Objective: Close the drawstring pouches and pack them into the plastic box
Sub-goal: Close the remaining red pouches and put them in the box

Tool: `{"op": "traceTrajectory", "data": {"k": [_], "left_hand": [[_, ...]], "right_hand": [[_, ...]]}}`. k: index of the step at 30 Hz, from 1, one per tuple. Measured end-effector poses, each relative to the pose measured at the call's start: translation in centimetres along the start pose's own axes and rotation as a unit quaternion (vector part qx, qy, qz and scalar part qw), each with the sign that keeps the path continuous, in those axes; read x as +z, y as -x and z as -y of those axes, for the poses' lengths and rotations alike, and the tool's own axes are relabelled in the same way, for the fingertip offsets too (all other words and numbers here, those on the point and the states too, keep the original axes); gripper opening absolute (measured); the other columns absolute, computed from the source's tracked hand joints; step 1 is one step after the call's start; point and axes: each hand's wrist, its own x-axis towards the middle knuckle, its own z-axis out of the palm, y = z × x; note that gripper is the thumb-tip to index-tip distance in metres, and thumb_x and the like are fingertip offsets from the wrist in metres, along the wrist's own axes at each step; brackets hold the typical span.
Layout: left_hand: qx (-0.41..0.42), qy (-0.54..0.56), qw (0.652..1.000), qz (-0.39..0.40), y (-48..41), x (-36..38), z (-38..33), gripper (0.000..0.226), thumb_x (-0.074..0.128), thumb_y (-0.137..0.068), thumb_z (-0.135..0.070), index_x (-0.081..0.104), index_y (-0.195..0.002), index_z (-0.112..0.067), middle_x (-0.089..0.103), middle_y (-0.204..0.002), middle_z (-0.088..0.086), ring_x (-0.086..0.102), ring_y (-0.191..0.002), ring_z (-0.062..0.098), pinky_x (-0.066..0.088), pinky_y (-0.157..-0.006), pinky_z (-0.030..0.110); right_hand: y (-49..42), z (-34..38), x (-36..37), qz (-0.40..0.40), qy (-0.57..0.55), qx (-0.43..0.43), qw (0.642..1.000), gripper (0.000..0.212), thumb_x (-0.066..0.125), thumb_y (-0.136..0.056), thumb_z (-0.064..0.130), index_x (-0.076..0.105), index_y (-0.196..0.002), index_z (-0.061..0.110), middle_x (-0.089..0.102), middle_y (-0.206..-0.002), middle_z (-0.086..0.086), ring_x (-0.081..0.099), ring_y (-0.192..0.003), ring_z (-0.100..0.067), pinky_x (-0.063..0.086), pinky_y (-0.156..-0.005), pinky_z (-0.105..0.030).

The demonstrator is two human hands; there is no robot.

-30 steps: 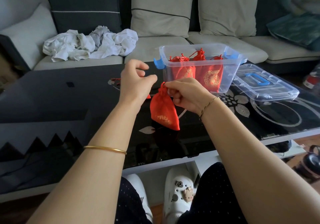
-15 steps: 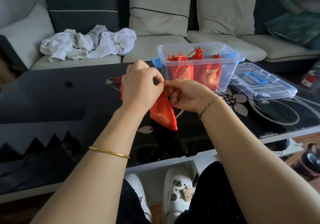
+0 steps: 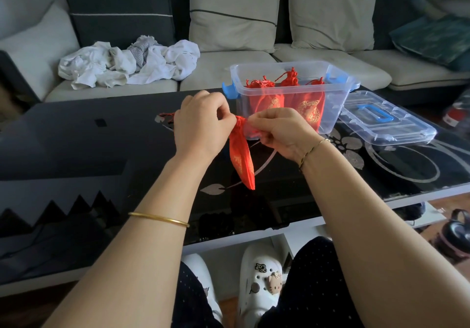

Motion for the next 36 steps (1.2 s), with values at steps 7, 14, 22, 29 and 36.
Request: {"op": "traceTrajectory", "data": {"k": [7,14,22,29,36], "left_hand": [[-0.192,0.224,0.947,0.128,0.1,0.5,-0.5,0.015,0.050,-0.086,-0.015,0.054,-0.076,-0.006,0.049,-0.068,0.000,0.047,-0.068,0.015,0.041,-0.066,0.032],[-0.268,0.382,0.872,0.146,-1.2,0.7,-2.1,0.019,0.051,-0.085,-0.012,0.054,-0.067,-0.012,0.046,-0.064,-0.002,0.042,-0.059,0.011,0.038,-0.057,0.023],[-0.264,0.426,0.857,0.122,-4.7,1.1,-4.5,0.014,0.057,-0.089,-0.016,0.062,-0.076,-0.014,0.052,-0.064,-0.005,0.046,-0.056,0.006,0.037,-0.052,0.018],[-0.316,0.368,0.873,0.054,-10.0,2.2,-4.2,0.019,0.055,-0.089,-0.013,0.055,-0.070,-0.015,0.050,-0.065,0.002,0.041,-0.056,0.015,0.035,-0.053,0.023],[-0.330,0.141,0.933,0.014,-9.6,5.7,1.5,0.024,0.044,-0.094,-0.014,0.067,-0.098,-0.007,0.061,-0.099,0.012,0.057,-0.091,0.030,0.038,-0.075,0.034]], "right_hand": [[0.3,-1.0,-0.1,-0.023,0.163,-0.093,0.982,0.011,0.056,-0.092,0.016,0.063,-0.083,0.017,0.062,-0.082,-0.001,0.057,-0.067,-0.003,0.049,-0.058,-0.014],[0.2,-3.6,-0.7,0.027,0.332,-0.117,0.936,0.048,0.073,-0.077,0.034,0.055,-0.117,0.014,0.064,-0.109,-0.001,0.062,-0.099,-0.017,0.052,-0.087,-0.037],[1.0,1.0,-3.7,-0.101,0.334,-0.159,0.924,0.007,0.061,-0.088,0.017,0.061,-0.083,0.012,0.064,-0.082,-0.004,0.061,-0.076,-0.022,0.051,-0.067,-0.034],[-5.9,7.2,-7.0,-0.174,-0.114,-0.042,0.977,0.018,0.057,-0.091,0.004,0.054,-0.074,0.009,0.055,-0.067,-0.007,0.051,-0.035,-0.007,0.041,-0.034,-0.016],[-10.5,6.5,-8.4,-0.199,0.197,0.035,0.959,0.024,0.064,-0.085,0.012,0.046,-0.071,0.018,0.054,-0.080,-0.001,0.053,-0.073,-0.014,0.045,-0.043,-0.013]]}}
